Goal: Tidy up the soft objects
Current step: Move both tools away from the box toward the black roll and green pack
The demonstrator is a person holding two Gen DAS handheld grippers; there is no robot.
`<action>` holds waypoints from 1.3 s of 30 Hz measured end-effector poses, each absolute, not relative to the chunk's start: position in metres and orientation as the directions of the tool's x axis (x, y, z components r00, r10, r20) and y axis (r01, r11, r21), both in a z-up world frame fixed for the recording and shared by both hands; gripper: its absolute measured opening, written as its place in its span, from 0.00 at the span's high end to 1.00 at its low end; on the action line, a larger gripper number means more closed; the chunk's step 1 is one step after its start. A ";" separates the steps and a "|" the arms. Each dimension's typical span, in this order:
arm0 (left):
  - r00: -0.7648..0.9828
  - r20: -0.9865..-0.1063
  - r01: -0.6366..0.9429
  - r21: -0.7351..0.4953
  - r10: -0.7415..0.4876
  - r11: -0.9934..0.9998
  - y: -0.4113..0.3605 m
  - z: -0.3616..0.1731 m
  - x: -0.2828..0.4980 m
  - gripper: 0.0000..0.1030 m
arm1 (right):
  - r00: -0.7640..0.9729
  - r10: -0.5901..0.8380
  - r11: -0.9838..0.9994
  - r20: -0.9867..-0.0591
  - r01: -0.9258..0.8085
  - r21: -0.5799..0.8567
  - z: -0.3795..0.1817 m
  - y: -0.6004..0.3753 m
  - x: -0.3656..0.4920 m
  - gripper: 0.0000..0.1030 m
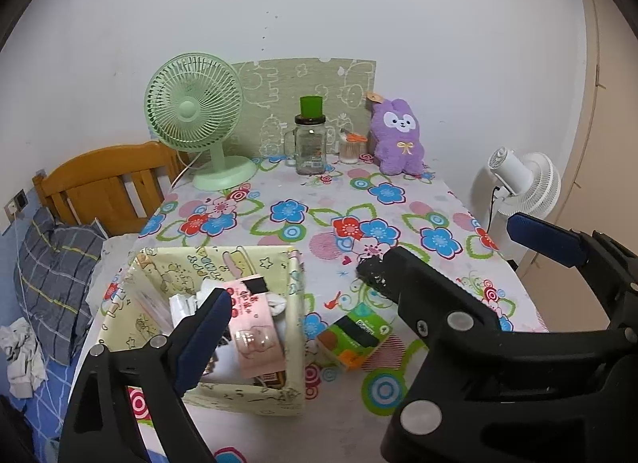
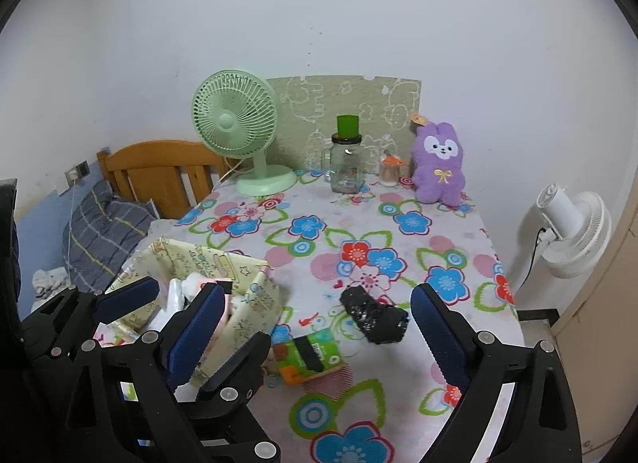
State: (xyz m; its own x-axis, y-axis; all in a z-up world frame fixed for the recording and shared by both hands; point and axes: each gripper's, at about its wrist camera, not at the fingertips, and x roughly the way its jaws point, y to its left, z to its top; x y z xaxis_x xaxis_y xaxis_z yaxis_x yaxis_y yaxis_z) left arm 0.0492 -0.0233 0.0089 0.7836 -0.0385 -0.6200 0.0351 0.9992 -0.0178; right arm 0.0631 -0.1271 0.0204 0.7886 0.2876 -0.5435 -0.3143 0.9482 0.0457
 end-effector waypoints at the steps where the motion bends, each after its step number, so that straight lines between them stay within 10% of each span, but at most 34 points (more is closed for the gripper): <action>1: 0.785 -0.619 0.034 -0.017 -0.037 0.999 -0.026 0.009 0.049 0.07 | 0.790 0.286 0.948 -0.543 -0.314 0.044 0.020 -0.129 0.063 0.06; 39: 0.683 -0.728 0.017 -0.066 -0.060 0.998 -0.095 -0.061 0.103 0.02 | 0.758 0.242 0.965 -0.605 -0.255 0.065 -0.047 -0.200 0.115 0.06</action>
